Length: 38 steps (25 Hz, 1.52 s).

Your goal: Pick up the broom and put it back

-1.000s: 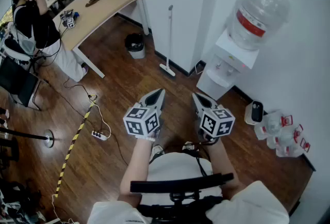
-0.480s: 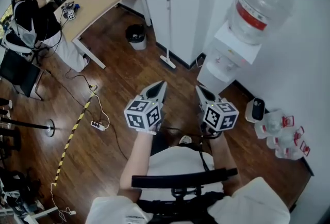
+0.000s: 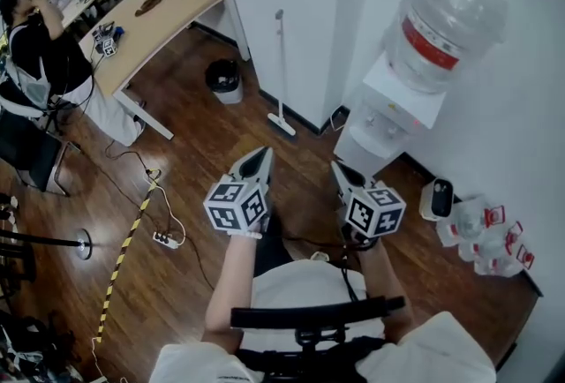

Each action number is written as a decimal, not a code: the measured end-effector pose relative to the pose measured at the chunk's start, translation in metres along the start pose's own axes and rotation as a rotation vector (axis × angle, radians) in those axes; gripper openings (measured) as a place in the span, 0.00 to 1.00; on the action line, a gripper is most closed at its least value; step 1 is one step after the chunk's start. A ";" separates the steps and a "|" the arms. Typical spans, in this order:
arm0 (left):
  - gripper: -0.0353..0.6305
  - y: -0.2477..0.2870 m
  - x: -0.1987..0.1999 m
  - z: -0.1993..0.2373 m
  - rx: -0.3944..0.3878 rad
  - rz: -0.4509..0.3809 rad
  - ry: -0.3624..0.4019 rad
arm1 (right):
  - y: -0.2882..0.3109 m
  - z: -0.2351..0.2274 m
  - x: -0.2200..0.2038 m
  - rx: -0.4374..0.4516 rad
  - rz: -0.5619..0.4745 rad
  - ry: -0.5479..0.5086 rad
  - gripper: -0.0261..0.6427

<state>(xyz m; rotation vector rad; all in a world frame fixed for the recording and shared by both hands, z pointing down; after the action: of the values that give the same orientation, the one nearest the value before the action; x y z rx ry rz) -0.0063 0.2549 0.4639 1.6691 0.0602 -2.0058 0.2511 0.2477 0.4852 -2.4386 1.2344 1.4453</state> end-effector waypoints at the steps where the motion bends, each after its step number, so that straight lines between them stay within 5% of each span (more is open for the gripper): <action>1: 0.05 0.012 0.004 0.007 -0.012 0.005 0.001 | 0.007 -0.003 0.006 -0.008 -0.007 0.008 0.06; 9: 0.05 0.096 0.050 0.099 -0.061 0.009 -0.015 | 0.114 -0.021 0.064 -0.077 -0.018 0.022 0.06; 22: 0.05 0.169 0.117 0.259 -0.147 0.056 -0.023 | 0.296 0.027 0.121 -0.121 -0.011 0.018 0.06; 31: 0.05 0.195 0.121 0.291 -0.168 0.052 -0.079 | 0.338 0.033 0.140 -0.138 0.025 -0.031 0.06; 38: 0.05 0.222 0.144 0.299 -0.128 0.016 -0.045 | 0.372 0.020 0.174 -0.059 0.041 -0.078 0.06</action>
<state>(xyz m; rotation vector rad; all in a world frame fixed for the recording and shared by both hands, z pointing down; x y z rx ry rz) -0.1988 -0.0948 0.4665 1.5397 0.1551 -1.9837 0.0365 -0.1025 0.4667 -2.3810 1.2509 1.5938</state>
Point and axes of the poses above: the fingertips, and each gripper's own axes: y forward along the fingers, z to its left, x out of its top, the point moved 10 cm from there along -y, backward along the fingers, and after that the axes turned 8 degrees about y, right-handed, at the moved point
